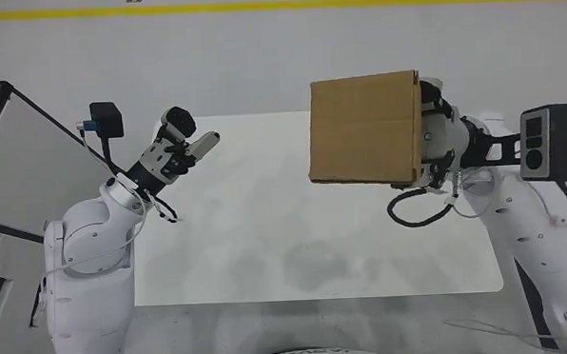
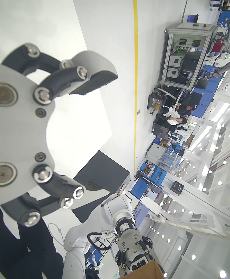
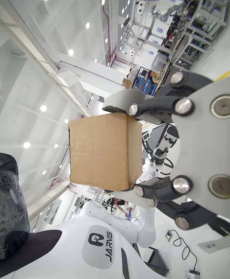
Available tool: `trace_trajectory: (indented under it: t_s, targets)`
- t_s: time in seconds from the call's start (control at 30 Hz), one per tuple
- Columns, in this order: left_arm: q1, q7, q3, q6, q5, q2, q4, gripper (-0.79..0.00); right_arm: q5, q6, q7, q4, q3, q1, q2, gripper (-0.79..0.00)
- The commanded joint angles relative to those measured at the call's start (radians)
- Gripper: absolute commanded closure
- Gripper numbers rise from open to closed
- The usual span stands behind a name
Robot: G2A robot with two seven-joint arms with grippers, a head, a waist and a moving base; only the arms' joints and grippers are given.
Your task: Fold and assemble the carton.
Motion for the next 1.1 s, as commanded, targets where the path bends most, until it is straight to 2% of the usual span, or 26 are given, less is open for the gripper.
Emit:
trace_trajectory:
  t_s: [0.0, 0.17, 0.33, 0.5, 0.67, 0.97, 1.07]
  targets:
    - [0.0, 0.0, 0.0, 0.0, 0.0, 0.0, 0.0, -0.785, 0.055, -0.023, 0.019, -0.001, -0.02, -0.019, -0.004, 0.0]
    - [0.0, 0.0, 0.0, 0.0, 0.0, 0.0, 0.0, -0.785, 0.178, -0.023, 0.065, -0.014, -0.096, -0.034, -0.006, 0.0]
    - [0.0, 0.0, 0.0, 0.0, 0.0, 0.0, 0.0, -0.785, 0.422, -0.023, 0.141, -0.024, -0.218, -0.04, 0.0, 0.0]
    - [0.0, 0.0, 0.0, 0.0, 0.0, 0.0, 0.0, -0.785, 0.797, -0.023, 0.358, 0.001, -0.331, -0.033, 0.014, 0.0]
    - [0.0, 0.0, 0.0, 0.0, 0.0, 0.0, 0.0, -0.785, 1.079, -0.01, 0.529, 0.021, -0.355, -0.027, 0.022, 0.0]
    - [0.0, 0.0, 0.0, 0.0, 0.0, 0.0, 0.0, -0.785, 1.104, -0.003, 0.547, 0.017, -0.354, -0.028, 0.023, 0.0]
    - [0.0, 0.0, 0.0, 0.0, 0.0, 0.0, 0.0, -0.785, 1.163, 0.039, 0.592, -0.02, -0.381, -0.054, 0.014, 0.0]
